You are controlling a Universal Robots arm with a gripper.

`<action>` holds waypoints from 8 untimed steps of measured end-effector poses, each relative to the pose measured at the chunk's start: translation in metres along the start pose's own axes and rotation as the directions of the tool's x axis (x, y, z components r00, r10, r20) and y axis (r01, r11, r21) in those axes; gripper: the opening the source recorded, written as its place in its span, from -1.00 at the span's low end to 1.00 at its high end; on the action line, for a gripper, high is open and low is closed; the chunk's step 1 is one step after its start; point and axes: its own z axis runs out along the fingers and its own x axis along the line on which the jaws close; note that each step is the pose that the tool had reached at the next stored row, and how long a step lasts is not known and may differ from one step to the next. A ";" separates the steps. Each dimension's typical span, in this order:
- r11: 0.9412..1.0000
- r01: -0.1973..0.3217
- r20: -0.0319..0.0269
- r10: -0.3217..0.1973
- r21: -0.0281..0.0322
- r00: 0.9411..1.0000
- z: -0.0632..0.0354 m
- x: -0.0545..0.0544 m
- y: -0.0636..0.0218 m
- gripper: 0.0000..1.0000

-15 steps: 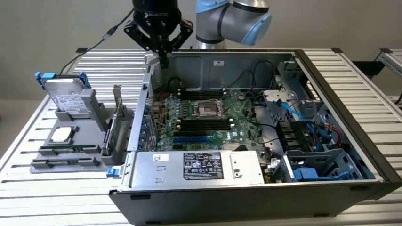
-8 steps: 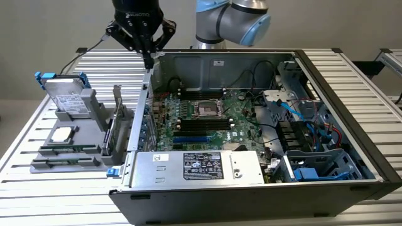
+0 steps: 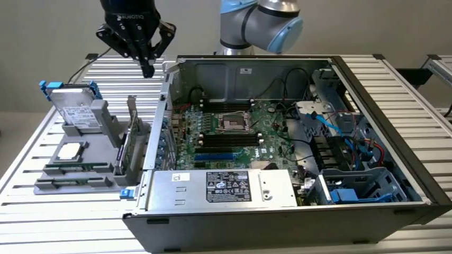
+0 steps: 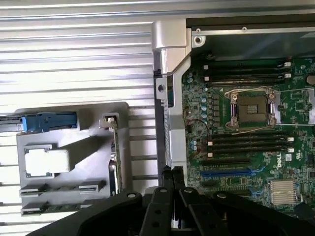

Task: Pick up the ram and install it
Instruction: 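Reach for the ram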

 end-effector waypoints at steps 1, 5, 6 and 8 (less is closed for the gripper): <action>1.000 0.000 0.000 0.000 0.000 1.000 -0.0001 0.005 -0.0003 -0.80; 1.000 0.000 0.000 0.000 0.000 1.000 -0.0002 0.023 -0.0016 -0.80; 1.000 0.000 0.000 0.000 0.000 1.000 -0.0002 0.027 -0.0019 -0.80; 1.000 0.000 0.000 0.000 0.000 1.000 -0.0004 0.036 -0.0026 -0.80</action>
